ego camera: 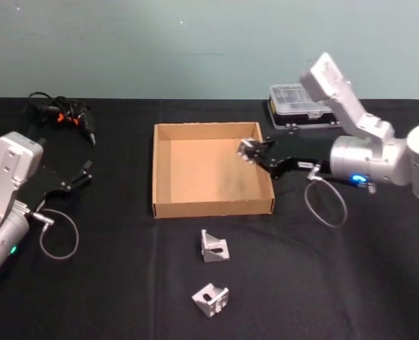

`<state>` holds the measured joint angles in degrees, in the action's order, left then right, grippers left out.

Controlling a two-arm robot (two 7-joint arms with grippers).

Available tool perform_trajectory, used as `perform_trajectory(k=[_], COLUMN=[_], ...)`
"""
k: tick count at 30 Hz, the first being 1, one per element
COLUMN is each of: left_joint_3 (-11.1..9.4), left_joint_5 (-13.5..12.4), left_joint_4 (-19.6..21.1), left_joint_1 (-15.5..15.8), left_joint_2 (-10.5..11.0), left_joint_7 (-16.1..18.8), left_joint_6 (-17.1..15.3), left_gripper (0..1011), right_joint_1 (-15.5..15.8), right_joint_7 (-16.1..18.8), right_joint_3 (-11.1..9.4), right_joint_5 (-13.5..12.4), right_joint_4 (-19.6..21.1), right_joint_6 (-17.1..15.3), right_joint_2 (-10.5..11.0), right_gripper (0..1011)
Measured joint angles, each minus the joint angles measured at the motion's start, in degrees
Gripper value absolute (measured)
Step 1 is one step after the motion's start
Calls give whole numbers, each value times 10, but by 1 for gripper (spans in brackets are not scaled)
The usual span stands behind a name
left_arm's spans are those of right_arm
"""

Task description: Use one hand to pick up the angle iron from the table and place it into the box.

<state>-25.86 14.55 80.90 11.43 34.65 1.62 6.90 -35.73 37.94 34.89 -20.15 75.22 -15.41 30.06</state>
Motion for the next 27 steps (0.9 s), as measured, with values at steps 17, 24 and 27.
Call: perform_trajectory(k=[17, 24, 27], left_joint_3=[0, 0, 0], left_joint_5=[0, 0, 0], left_joint_4=[0, 0, 0], left_joint_1=[0, 0, 0], left_joint_2=[0, 0, 0], left_joint_7=[0, 0, 0], left_joint_6=[0, 0, 0], left_gripper=[1011, 1011, 1011], right_joint_1=[-47, -46, -46], right_joint_7=[31, 30, 28], right_joint_3=[47, 51, 52], right_joint_5=[23, 30, 32], right_joint_4=[-117, -126, -130], right_joint_6=[-4, -9, -10], right_joint_2=[-60, -66, -67], right_gripper=[79, 78, 79])
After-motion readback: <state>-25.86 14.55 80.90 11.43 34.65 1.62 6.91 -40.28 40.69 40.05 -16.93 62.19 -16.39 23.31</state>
